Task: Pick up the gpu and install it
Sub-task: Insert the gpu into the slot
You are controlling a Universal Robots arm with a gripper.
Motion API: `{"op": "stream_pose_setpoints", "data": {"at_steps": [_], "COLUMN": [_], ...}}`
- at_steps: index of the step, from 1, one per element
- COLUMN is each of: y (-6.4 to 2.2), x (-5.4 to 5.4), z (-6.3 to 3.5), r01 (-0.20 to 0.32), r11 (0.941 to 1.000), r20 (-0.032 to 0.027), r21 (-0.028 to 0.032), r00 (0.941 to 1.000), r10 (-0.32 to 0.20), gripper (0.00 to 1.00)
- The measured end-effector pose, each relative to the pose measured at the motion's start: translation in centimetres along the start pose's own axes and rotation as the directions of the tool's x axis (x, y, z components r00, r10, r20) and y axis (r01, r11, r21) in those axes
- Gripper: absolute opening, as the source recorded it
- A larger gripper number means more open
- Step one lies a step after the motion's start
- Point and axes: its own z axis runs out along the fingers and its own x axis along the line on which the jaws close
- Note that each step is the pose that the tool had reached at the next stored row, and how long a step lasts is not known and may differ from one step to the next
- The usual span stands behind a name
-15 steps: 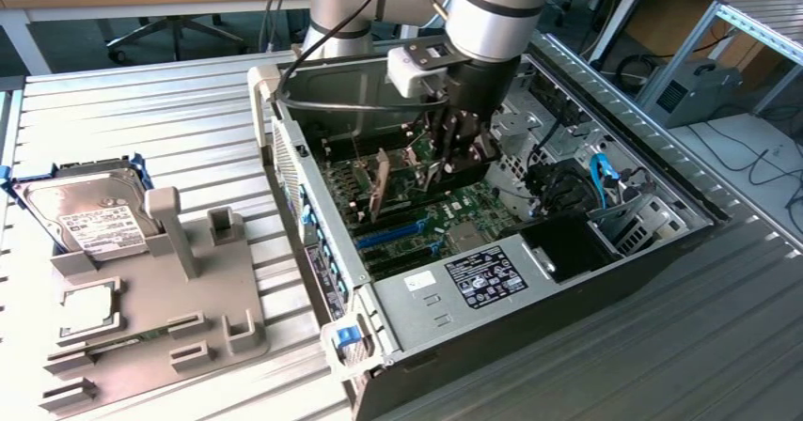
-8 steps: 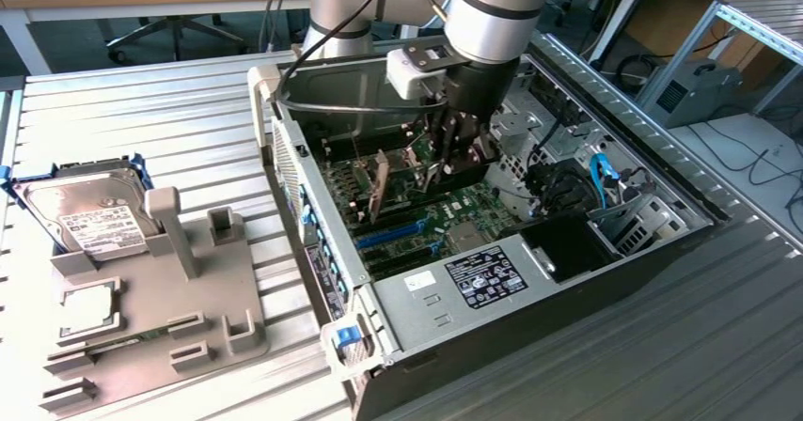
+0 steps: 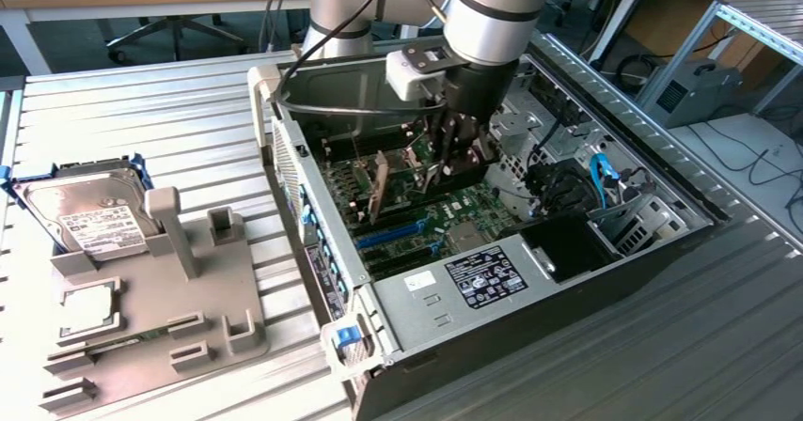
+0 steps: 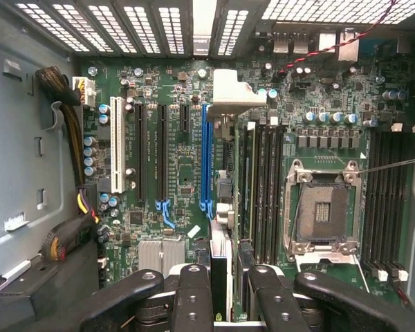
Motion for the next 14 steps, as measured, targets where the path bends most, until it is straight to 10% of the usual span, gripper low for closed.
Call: {"op": "stream_pose_setpoints", "data": {"at_steps": [14], "y": [0.10], "x": [0.03], "z": [0.30], "r01": [0.000], "r11": [1.0000], "r20": [0.0000], "r21": [0.0000], "r00": [1.0000], "r10": [0.000], "gripper": [0.26]}}
